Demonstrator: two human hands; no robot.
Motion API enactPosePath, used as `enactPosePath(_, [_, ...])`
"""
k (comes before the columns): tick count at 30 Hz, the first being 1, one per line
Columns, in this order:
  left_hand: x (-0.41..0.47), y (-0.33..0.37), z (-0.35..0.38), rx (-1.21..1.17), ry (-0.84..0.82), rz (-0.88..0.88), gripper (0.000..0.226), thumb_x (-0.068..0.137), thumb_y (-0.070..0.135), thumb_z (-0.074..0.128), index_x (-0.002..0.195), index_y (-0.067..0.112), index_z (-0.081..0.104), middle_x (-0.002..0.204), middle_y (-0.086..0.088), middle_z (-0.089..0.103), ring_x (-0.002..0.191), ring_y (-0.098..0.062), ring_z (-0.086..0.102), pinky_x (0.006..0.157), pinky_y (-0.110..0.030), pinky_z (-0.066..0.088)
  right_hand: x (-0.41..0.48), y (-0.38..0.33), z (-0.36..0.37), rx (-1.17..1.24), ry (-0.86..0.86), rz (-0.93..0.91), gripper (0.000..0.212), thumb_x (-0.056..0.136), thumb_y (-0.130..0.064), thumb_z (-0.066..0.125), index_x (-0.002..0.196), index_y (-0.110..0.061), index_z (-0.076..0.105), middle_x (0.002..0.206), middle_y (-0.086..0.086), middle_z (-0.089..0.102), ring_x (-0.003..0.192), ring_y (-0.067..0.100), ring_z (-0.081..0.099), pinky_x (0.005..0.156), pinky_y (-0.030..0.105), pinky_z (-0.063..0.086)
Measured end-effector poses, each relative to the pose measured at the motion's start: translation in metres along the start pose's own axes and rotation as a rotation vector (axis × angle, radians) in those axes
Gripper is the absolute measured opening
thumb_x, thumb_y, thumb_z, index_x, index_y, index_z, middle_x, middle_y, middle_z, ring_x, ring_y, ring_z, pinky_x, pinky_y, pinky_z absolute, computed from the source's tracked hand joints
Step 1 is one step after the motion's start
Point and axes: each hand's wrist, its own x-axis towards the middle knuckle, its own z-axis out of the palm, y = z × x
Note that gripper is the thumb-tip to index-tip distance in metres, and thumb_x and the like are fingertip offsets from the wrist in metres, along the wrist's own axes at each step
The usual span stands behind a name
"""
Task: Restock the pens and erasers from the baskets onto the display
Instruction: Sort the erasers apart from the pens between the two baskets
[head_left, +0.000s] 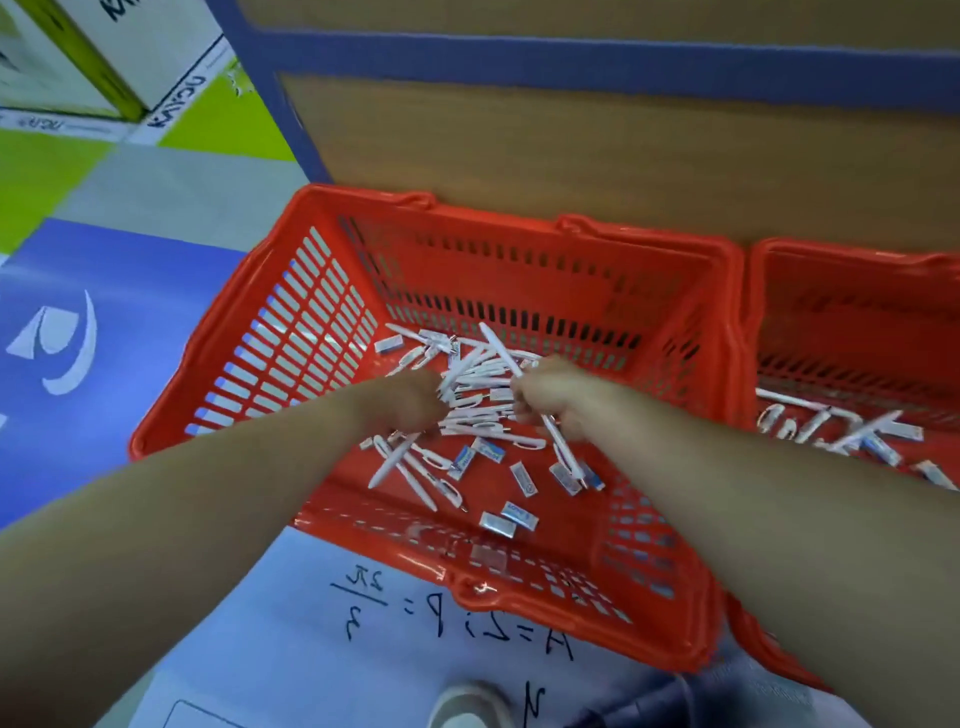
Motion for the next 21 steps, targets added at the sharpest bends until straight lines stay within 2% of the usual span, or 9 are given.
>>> enactPosePath(2, [0.012,-0.004,0.004,0.053,-0.025,-0.009,0.019,0.093,0.011,0.049,0.110,0.004,0.049,0.103,-0.014,0.066,0.079,-0.024,0.061,0.054,-0.024,0.046,0.011,0.012,0.008,-0.069,0.040,-0.054,0.016,0.093,-0.004,0.048,0.103,-0.001,0.060,0.089,0.013,0.056,0.076,0.023,0.053,0.065,0.032,0.045])
enactPosePath(4, [0.023,-0.008,0.008,0.114,0.005,-0.003,0.029,0.092,0.011,0.051,0.119,0.002,0.050,0.114,-0.015,0.062,0.087,-0.025,0.060,0.056,-0.023,0.045,0.014,0.015,0.011,-0.176,0.084,-0.113,0.039,0.094,-0.007,0.048,0.134,-0.005,0.049,0.117,0.015,0.057,0.093,0.024,0.051,0.068,0.028,0.040])
enactPosePath(6, [0.030,-0.010,0.010,0.151,0.057,-0.007,0.036,0.093,0.016,0.051,0.127,0.004,0.048,0.125,-0.014,0.056,0.099,-0.026,0.058,0.067,-0.025,0.043,0.011,0.015,0.011,-0.203,0.102,-0.127,0.055,0.095,-0.004,0.047,0.147,-0.014,0.033,0.141,0.006,0.047,0.105,0.023,0.055,0.070,0.022,0.039])
enactPosePath(9, [0.033,-0.012,0.009,0.162,0.148,-0.035,0.042,0.093,0.017,0.049,0.132,0.006,0.042,0.130,-0.016,0.053,0.110,-0.031,0.055,0.080,-0.031,0.046,0.009,0.010,0.001,-0.387,0.126,-0.128,0.066,0.093,-0.003,0.047,0.151,-0.015,0.020,0.147,0.007,0.041,0.103,0.024,0.058,0.066,0.027,0.048])
enactPosePath(11, [0.028,-0.002,0.004,0.090,0.300,-0.005,0.037,0.090,0.013,0.049,0.127,0.009,0.050,0.126,-0.017,0.058,0.111,-0.033,0.056,0.088,-0.034,0.046,0.002,-0.002,-0.014,-0.602,0.142,-0.196,0.055,0.091,-0.005,0.048,0.145,-0.009,0.035,0.143,0.014,0.046,0.112,0.027,0.055,0.082,0.029,0.048])
enactPosePath(14, [0.000,0.032,-0.010,-0.084,0.496,0.153,0.028,0.090,0.009,0.046,0.108,0.016,0.066,0.107,-0.007,0.069,0.095,-0.026,0.063,0.078,-0.027,0.045,-0.031,-0.028,-0.047,-0.725,0.085,-0.385,0.035,0.090,-0.004,0.052,0.124,-0.009,0.061,0.116,0.007,0.065,0.095,0.020,0.062,0.071,0.018,0.047])
enactPosePath(17, [-0.039,0.084,-0.020,-0.106,0.519,0.413,0.028,0.087,0.008,0.047,0.097,0.021,0.070,0.083,0.006,0.068,0.078,-0.012,0.062,0.072,-0.022,0.044,-0.084,-0.041,-0.094,-0.632,-0.016,-0.529,0.021,0.091,0.001,0.052,0.103,-0.007,0.068,0.082,0.006,0.069,0.063,0.012,0.062,0.065,0.022,0.051])
enactPosePath(19, [-0.061,0.123,-0.024,-0.060,0.511,0.535,0.027,0.085,0.009,0.049,0.090,0.027,0.069,0.067,0.016,0.059,0.061,0.001,0.052,0.059,-0.011,0.036,-0.118,-0.034,-0.134,-0.541,-0.021,-0.565,0.017,0.093,0.001,0.053,0.094,-0.006,0.067,0.076,0.008,0.069,0.056,0.009,0.061,0.061,0.021,0.052])
enactPosePath(21, [-0.079,0.163,-0.027,0.005,0.495,0.630,0.027,0.084,0.009,0.050,0.086,0.028,0.069,0.059,0.020,0.052,0.054,0.003,0.047,0.053,-0.006,0.031,-0.138,-0.011,-0.180,-0.461,0.056,-0.575,0.015,0.094,-0.002,0.053,0.090,-0.007,0.067,0.073,0.007,0.069,0.056,0.008,0.061,0.059,0.017,0.049])
